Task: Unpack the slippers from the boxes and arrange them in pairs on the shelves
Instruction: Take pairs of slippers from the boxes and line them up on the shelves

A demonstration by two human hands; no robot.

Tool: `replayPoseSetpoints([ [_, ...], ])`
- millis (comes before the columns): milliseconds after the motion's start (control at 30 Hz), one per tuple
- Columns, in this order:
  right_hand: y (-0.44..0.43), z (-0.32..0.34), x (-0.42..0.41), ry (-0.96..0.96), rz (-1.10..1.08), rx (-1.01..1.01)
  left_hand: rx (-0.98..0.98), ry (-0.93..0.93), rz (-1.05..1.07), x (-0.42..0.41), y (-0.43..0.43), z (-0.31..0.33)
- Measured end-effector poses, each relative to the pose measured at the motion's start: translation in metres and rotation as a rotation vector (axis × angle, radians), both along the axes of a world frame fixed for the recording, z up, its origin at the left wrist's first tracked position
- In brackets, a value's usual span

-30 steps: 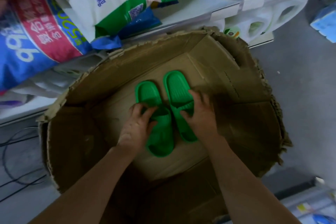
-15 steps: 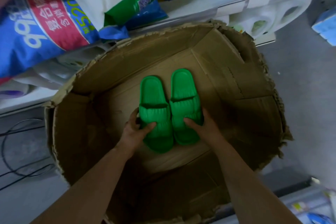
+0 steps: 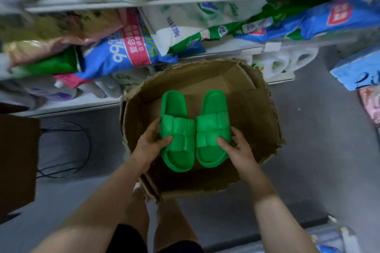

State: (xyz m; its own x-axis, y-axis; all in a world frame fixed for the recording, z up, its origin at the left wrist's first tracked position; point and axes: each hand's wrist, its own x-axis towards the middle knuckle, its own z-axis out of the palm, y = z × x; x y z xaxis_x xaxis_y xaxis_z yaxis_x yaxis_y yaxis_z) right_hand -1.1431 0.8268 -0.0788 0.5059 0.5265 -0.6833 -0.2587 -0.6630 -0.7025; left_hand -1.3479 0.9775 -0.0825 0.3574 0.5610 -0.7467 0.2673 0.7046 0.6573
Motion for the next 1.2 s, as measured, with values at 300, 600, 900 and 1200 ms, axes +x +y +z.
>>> replayPoseSetpoints([
  [300,-0.005,0.094,-0.076,0.033,0.088,0.152,0.113,-0.148,0.065,-0.108,-0.018,0.077],
  [600,0.016,0.137,-0.213,0.104,0.285,0.320,0.241,-0.236,0.196,-0.274,-0.040,0.131],
  [900,0.063,0.158,-0.397,0.127,0.489,0.366,0.372,-0.199,0.440,-0.469,-0.058,0.160],
  [1200,0.144,0.181,-0.532,0.099,0.719,0.410,0.425,-0.157,0.663,-0.608,-0.036,0.176],
])
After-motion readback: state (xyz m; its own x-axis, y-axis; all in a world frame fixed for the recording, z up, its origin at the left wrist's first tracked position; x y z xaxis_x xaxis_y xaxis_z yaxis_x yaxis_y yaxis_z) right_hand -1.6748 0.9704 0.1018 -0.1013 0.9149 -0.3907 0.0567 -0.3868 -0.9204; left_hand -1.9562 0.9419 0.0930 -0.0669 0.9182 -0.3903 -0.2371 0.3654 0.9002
